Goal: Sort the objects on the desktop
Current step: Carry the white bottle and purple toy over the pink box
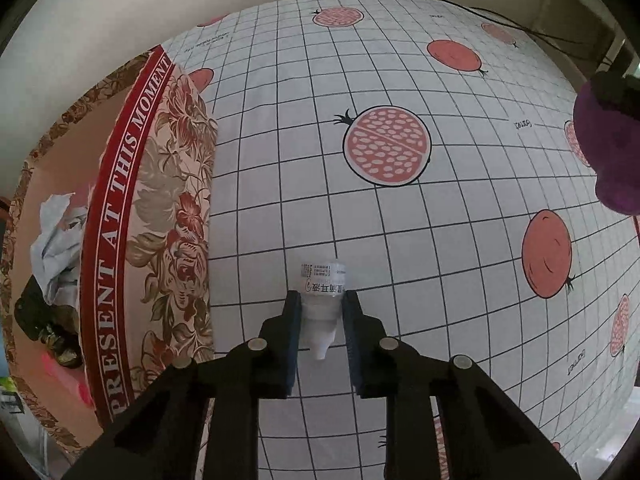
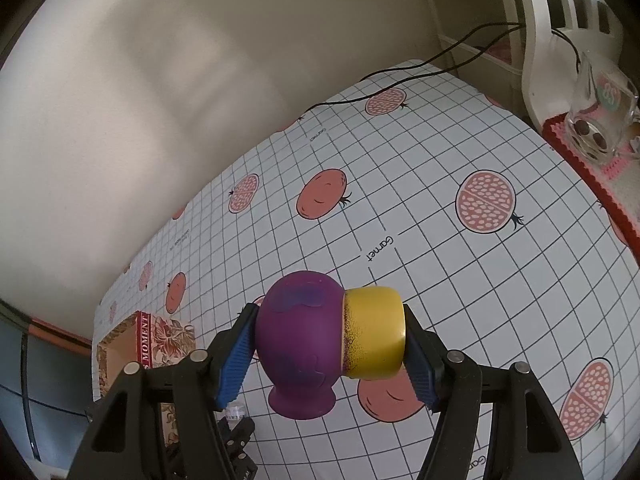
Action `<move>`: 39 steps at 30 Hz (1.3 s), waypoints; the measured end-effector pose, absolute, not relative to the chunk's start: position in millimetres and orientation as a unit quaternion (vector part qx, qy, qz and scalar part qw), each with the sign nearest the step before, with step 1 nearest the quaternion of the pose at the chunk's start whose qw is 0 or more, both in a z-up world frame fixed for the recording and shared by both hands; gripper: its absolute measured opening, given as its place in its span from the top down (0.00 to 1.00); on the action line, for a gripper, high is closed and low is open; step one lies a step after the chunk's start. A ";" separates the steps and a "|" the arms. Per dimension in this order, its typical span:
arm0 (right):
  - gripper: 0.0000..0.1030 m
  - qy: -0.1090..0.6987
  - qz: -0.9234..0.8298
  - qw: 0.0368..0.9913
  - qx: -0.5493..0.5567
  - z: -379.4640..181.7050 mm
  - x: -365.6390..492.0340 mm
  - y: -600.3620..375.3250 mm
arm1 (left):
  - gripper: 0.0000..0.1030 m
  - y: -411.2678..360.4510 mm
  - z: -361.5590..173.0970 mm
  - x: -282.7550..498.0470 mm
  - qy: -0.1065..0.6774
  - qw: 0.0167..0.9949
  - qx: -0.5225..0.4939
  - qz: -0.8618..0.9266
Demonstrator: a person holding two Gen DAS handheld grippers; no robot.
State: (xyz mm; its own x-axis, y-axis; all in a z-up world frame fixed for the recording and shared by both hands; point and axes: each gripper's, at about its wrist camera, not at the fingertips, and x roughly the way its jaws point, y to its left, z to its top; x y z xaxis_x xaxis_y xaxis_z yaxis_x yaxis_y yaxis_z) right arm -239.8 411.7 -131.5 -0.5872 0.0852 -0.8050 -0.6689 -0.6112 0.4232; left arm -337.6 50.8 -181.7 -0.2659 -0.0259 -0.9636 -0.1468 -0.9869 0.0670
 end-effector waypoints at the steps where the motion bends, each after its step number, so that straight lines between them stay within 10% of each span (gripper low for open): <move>1: 0.32 0.374 0.809 0.233 -0.390 -131.7 -240.1 410.9 | 0.79 50.1 -181.6 -338.3 0.068 0.039 -0.605 0.793; 22: 0.32 0.377 0.813 0.237 -0.376 -125.0 -233.5 414.4 | 0.79 37.6 -131.8 -342.2 -0.171 0.140 -0.511 0.831; 39: 0.32 0.351 0.848 0.185 -0.351 -108.1 -247.6 391.7 | 0.79 12.3 -93.5 -330.4 -0.214 0.130 -0.431 0.867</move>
State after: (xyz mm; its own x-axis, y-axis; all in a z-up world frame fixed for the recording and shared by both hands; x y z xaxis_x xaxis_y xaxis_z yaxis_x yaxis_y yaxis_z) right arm -247.6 391.7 -108.1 -0.6844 0.0673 -0.7260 -0.5611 -0.6844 0.4656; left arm -330.4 12.3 -93.5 -0.5939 0.4103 -0.6920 -0.0407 -0.8744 -0.4835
